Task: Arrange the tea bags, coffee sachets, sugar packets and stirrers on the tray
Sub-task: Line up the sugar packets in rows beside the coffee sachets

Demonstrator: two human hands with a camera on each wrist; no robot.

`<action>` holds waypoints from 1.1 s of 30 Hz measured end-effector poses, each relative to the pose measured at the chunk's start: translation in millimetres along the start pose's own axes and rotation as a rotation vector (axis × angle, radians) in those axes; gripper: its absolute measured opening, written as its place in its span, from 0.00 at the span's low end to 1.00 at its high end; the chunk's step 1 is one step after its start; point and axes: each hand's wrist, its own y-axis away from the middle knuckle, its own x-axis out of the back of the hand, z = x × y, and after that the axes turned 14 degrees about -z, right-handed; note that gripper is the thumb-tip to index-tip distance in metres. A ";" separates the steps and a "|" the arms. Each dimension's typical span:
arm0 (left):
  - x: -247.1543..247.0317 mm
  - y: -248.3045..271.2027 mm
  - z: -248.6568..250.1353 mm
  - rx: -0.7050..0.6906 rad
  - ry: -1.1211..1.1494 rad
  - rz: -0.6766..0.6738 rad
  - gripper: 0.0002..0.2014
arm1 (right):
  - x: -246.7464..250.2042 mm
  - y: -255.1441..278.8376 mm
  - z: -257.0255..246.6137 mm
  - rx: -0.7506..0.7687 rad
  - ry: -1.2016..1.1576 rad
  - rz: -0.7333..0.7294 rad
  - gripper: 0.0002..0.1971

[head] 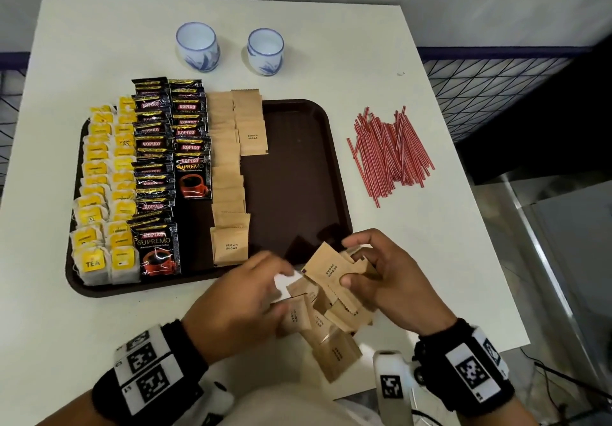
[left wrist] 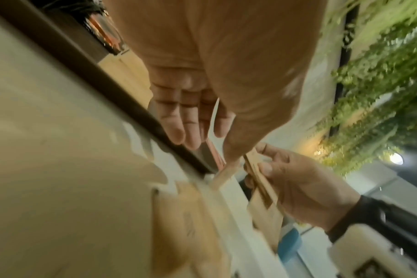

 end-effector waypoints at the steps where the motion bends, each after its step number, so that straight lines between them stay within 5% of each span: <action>1: 8.8 0.6 5.7 -0.003 0.047 0.057 0.18 | 2.3 -3.0 -4.0 0.015 0.051 -0.030 0.21; 3: 23.8 -0.7 14.0 -0.041 0.147 0.124 0.23 | 2.7 -11.6 -13.5 0.043 0.164 -0.098 0.22; 6: 38.6 -11.1 18.4 -0.029 0.276 -0.010 0.28 | -6.0 -27.3 -30.5 0.098 0.281 -0.181 0.22; 10: 45.4 -21.0 18.1 0.012 0.440 -0.123 0.11 | -18.0 -45.2 -51.4 0.183 0.281 -0.232 0.21; 17: 55.7 -10.5 13.0 0.180 1.099 -0.062 0.11 | -27.8 -73.9 -64.7 0.161 0.059 -0.088 0.19; 21: 54.3 -8.2 12.5 0.153 1.377 -0.054 0.14 | -32.6 -88.8 -67.8 0.121 -0.094 0.003 0.21; 33: 56.5 -20.0 1.5 0.089 1.263 0.341 0.11 | -41.3 -104.0 -68.2 0.088 -0.205 0.125 0.15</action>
